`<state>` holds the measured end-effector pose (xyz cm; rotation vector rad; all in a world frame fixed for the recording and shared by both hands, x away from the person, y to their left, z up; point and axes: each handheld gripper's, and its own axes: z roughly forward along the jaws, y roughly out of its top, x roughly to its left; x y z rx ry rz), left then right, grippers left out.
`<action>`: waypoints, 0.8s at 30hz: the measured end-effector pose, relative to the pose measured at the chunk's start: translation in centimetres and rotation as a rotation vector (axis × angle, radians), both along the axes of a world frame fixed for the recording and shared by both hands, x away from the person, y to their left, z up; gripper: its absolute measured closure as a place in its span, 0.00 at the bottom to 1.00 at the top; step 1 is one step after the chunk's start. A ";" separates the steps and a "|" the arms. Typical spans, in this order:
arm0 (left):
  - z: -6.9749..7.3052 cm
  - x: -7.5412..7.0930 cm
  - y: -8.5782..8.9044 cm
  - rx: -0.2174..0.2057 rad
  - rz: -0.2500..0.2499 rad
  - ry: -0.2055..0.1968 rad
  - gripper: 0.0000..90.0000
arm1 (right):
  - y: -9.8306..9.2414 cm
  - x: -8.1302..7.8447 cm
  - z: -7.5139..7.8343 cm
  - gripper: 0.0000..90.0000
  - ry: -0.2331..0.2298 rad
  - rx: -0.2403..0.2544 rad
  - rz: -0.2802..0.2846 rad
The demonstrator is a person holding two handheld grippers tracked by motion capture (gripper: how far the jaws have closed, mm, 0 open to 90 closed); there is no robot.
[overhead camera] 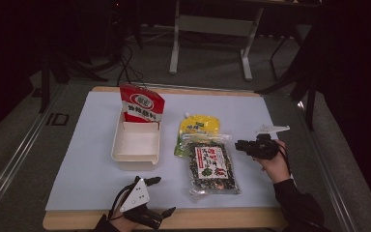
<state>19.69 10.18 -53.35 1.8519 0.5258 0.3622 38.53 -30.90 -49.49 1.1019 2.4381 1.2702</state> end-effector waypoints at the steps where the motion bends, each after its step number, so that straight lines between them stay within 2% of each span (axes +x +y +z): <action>1: 0.0 0.0 0.0 0.000 0.000 0.000 0.02 | 0.1 0.3 0.0 0.80 -0.003 -0.003 -0.001; 6: 0.0 0.0 0.0 0.001 -0.001 0.000 0.02 | 0.5 1.9 -0.3 0.77 -0.002 -0.022 -0.013; 14: 0.0 0.0 0.1 0.000 -0.002 0.001 0.02 | 1.3 3.9 -0.3 0.62 0.008 -0.037 -0.013; 19: -0.1 0.0 0.1 0.002 -0.003 0.004 0.02 | 1.8 5.4 -0.8 0.48 0.033 -0.038 -0.017; 24: -0.2 0.1 0.1 0.005 -0.004 0.005 0.02 | 2.2 6.9 -1.5 0.44 0.056 -0.041 -0.018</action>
